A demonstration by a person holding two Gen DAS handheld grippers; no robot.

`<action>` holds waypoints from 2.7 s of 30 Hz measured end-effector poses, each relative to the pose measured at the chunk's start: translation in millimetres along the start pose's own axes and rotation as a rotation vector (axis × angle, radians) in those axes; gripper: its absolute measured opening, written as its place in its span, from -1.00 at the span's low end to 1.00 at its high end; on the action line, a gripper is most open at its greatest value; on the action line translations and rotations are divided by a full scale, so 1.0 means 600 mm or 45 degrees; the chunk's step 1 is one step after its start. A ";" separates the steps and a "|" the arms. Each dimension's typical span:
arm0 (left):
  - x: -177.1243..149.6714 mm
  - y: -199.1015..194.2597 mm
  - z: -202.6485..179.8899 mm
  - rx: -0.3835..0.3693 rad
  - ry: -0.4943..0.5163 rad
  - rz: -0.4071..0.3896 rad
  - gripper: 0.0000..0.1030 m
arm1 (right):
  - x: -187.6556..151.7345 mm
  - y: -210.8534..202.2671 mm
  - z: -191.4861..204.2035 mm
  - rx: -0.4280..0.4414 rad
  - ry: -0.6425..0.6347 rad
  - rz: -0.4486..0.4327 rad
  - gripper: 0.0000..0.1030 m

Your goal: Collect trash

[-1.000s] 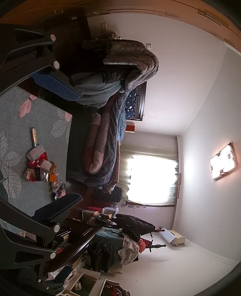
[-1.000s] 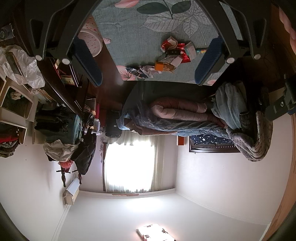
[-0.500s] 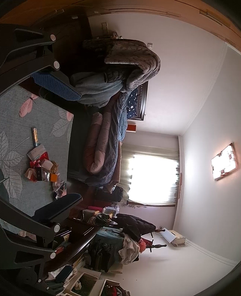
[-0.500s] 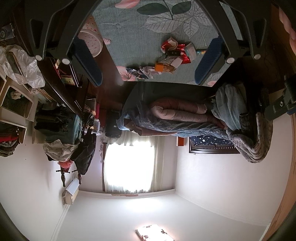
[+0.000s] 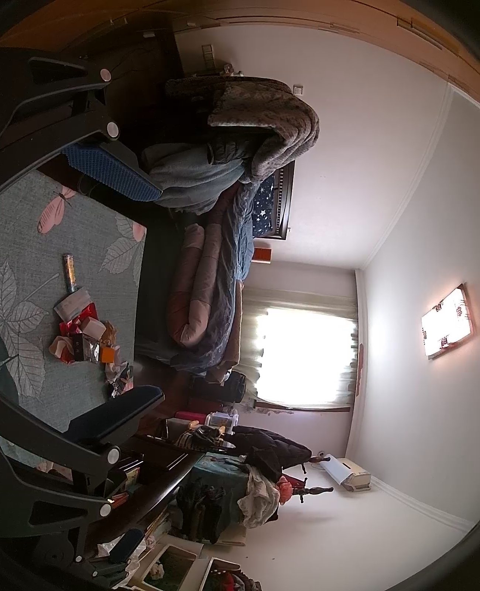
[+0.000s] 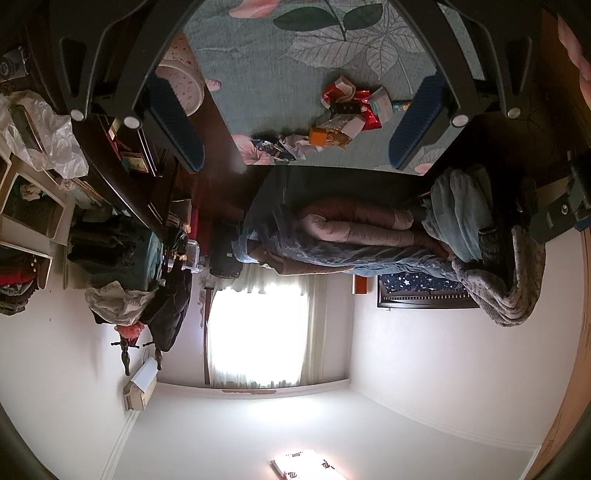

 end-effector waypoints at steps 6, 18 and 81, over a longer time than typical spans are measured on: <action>0.001 0.000 0.000 -0.001 -0.002 -0.001 0.93 | 0.001 0.000 0.002 0.001 -0.001 -0.001 0.94; -0.023 0.021 -0.012 0.017 -0.003 0.065 0.93 | -0.025 0.053 -0.003 -0.004 0.005 0.083 0.94; -0.334 0.493 0.118 0.218 -0.247 0.849 0.57 | -0.201 0.547 0.136 0.224 -0.027 0.745 0.93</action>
Point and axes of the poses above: each gripper's, at about its wrist camera, not at the fingertips, and y roughly the way its jaws point, z to its left, x to its top, the point moved 8 cm from there along y, roughly the way its jaws point, and after that the axes turned 9 degrees about z, right-handed, at the moved point
